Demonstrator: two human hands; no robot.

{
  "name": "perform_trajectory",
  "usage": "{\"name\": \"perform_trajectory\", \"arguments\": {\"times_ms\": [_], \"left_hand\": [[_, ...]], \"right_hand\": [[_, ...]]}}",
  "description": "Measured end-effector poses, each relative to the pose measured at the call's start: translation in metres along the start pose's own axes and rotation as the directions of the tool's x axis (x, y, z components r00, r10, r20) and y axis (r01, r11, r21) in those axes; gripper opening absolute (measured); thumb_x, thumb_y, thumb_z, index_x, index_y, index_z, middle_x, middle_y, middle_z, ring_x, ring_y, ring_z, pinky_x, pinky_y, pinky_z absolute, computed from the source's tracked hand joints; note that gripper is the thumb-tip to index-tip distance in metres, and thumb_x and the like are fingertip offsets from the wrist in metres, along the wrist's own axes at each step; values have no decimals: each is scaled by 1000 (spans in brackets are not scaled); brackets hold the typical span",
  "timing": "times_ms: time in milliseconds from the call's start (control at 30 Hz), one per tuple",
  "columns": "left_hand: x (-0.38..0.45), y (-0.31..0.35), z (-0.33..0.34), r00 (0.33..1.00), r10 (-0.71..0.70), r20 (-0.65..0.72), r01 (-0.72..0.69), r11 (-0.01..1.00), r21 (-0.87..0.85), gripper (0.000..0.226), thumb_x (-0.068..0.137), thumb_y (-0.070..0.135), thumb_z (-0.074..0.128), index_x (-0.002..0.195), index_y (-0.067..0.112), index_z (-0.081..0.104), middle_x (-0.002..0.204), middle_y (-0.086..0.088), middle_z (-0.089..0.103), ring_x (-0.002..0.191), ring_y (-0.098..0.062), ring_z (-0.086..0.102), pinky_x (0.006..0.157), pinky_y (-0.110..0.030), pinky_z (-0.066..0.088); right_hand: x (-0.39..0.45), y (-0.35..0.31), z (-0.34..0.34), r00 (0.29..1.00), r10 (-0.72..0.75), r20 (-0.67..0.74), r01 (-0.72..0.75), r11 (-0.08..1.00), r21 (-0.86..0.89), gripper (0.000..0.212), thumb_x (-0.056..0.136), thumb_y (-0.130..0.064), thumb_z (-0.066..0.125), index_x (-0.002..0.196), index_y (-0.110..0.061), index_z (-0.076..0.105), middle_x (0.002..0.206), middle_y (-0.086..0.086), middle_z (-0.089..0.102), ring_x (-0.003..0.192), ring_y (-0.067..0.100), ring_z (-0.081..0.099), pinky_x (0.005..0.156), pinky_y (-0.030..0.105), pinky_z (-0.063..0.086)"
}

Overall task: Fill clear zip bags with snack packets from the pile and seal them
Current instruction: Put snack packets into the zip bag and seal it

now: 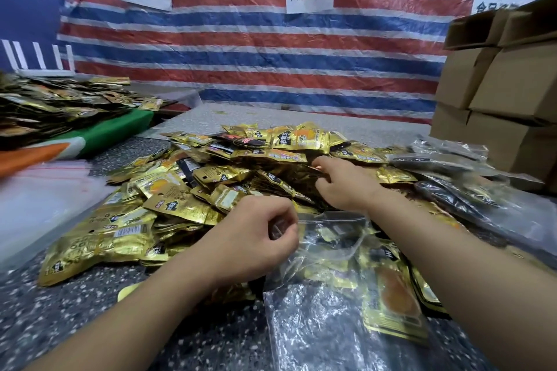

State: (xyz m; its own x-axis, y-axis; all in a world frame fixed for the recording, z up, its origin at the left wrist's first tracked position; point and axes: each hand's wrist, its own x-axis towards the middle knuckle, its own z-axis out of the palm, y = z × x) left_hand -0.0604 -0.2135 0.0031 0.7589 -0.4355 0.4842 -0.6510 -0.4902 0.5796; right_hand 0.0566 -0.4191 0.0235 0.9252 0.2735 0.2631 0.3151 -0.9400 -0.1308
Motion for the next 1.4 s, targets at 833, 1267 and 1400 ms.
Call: {"name": "perform_trajectory", "arguments": {"times_ms": [833, 1267, 1400], "left_hand": [[0, 4, -1, 1000, 18, -19, -19, 998, -55, 11, 83, 24, 57, 74, 25, 63, 64, 17, 55, 60, -4, 50, 55, -11, 35], [-1, 8, -2, 996, -71, -53, 56, 970, -236, 18, 92, 30, 54, 80, 22, 64, 69, -4, 59, 59, -7, 56, 55, -14, 43], [0, 14, -1, 984, -171, -47, 133, 887, -442, 25, 89, 46, 60, 107, 28, 62, 81, -5, 69, 71, -15, 71, 63, -24, 57]], "right_hand": [[-116, -3, -65, 964, 149, -220, 203, 122, 972, 29, 71, -30, 76, 95, -14, 74, 103, 11, 76, 99, 27, 73, 78, 35, 60], [-143, -4, -48, 974, -221, 59, 101, 646, 756, 16, 91, -16, 69, 102, -27, 68, 96, -4, 73, 89, 12, 70, 74, 25, 56], [-143, -6, -48, 978, -204, 42, 91, 598, 796, 13, 85, -19, 71, 99, -20, 70, 88, -2, 73, 80, 10, 68, 69, 23, 53]]}}
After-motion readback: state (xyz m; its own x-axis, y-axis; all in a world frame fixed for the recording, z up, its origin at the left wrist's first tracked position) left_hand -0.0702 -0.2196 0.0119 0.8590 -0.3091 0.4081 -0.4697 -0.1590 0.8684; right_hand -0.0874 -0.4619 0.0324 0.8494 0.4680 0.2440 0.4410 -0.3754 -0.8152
